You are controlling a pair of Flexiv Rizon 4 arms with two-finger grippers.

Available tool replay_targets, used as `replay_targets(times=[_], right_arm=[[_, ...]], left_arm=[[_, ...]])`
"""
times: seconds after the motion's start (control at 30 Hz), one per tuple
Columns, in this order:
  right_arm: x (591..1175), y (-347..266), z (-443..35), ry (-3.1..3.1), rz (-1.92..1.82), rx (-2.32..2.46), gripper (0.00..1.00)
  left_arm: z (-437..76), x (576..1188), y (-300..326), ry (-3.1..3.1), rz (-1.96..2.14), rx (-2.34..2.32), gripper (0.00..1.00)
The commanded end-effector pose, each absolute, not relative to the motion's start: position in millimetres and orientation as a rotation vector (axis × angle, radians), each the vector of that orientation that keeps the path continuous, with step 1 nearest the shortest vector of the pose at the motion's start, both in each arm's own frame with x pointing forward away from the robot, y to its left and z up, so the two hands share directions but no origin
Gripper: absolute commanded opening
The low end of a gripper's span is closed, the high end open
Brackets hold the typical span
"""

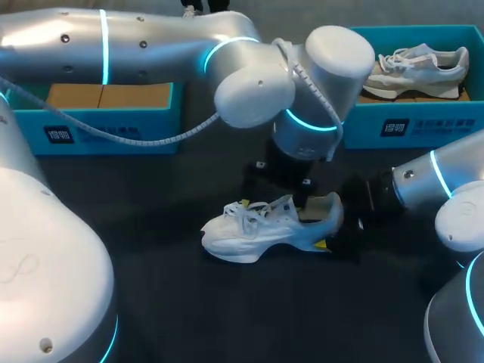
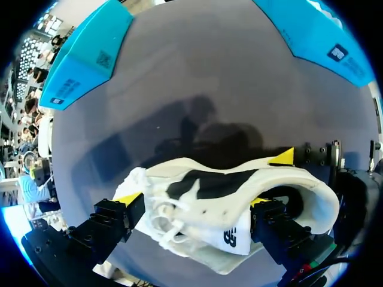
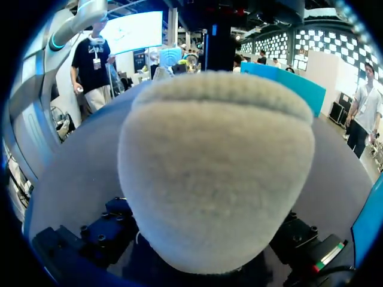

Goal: Take the shoe out of the shoebox, open the shoe tongue, remove and reinsert the insole, then place the shoe into the shoebox

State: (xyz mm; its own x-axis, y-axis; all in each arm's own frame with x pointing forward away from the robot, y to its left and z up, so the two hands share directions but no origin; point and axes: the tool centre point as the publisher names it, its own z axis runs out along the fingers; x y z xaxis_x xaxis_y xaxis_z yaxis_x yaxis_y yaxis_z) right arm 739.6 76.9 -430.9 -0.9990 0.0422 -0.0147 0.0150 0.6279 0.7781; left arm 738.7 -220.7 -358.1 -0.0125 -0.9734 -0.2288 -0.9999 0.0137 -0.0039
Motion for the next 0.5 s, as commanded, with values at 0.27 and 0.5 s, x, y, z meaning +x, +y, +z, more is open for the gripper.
replay_targets(times=[0.27, 0.5], right_arm=[[740.3, 80.6, -438.5, 2.809, 1.335, 0.049, 0.0], [740.3, 80.6, -438.5, 2.809, 1.335, 0.049, 0.0]], left_arm=[[-334.9, 732.4, -209.7, 2.143, 0.148, -2.13, 0.89], [-325.3, 722.1, -212.8, 2.206, 0.112, -2.14, 0.32]])
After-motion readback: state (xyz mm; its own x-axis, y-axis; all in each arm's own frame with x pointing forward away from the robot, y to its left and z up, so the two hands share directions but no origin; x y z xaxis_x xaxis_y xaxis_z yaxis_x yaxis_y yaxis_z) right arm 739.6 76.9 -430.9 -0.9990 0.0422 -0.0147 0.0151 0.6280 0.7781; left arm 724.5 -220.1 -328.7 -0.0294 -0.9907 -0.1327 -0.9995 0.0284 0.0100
